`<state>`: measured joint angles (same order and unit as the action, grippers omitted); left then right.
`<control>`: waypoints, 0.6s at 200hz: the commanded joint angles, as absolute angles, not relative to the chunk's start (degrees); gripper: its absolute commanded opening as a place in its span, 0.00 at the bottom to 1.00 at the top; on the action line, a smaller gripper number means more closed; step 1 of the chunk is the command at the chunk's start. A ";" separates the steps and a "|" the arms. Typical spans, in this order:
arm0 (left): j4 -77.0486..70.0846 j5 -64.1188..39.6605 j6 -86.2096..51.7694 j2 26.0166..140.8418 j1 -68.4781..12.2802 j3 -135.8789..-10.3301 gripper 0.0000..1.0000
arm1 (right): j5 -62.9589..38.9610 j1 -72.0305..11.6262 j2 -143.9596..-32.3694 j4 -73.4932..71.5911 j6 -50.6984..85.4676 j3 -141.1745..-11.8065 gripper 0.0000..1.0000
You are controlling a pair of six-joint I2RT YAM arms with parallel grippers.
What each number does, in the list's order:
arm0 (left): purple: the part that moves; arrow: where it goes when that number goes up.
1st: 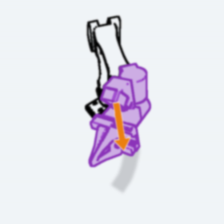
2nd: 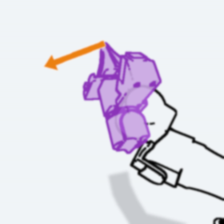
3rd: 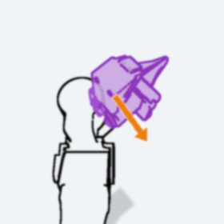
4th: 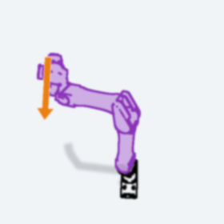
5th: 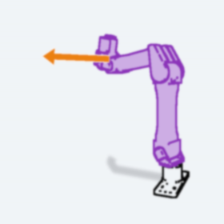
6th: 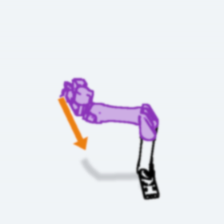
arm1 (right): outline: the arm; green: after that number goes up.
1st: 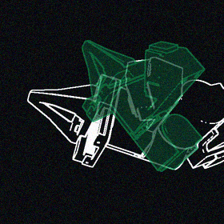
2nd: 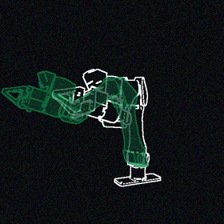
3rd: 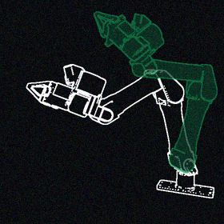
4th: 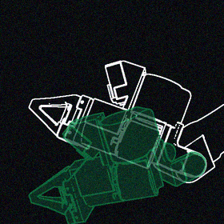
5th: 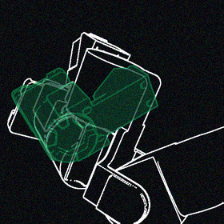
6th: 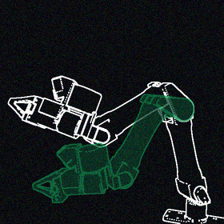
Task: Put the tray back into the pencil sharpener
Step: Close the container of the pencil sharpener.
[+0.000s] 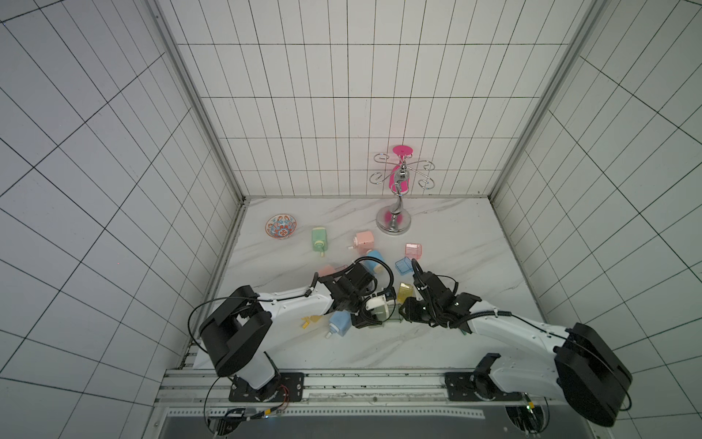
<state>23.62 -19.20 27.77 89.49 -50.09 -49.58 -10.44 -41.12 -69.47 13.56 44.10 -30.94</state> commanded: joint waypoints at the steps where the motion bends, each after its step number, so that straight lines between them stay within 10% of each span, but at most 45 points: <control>1: 21.71 -21.81 30.91 88.24 -50.80 -48.54 0.43 | -12.49 -40.58 -69.24 11.91 44.21 -29.36 0.34; 120: 17.93 -13.80 30.94 88.51 -51.79 -47.80 0.37 | -15.37 -40.44 -75.78 7.07 43.09 -29.95 0.23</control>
<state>20.58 -16.53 29.56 88.88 -51.70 -48.29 -14.13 -40.86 -75.18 8.23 43.57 -30.81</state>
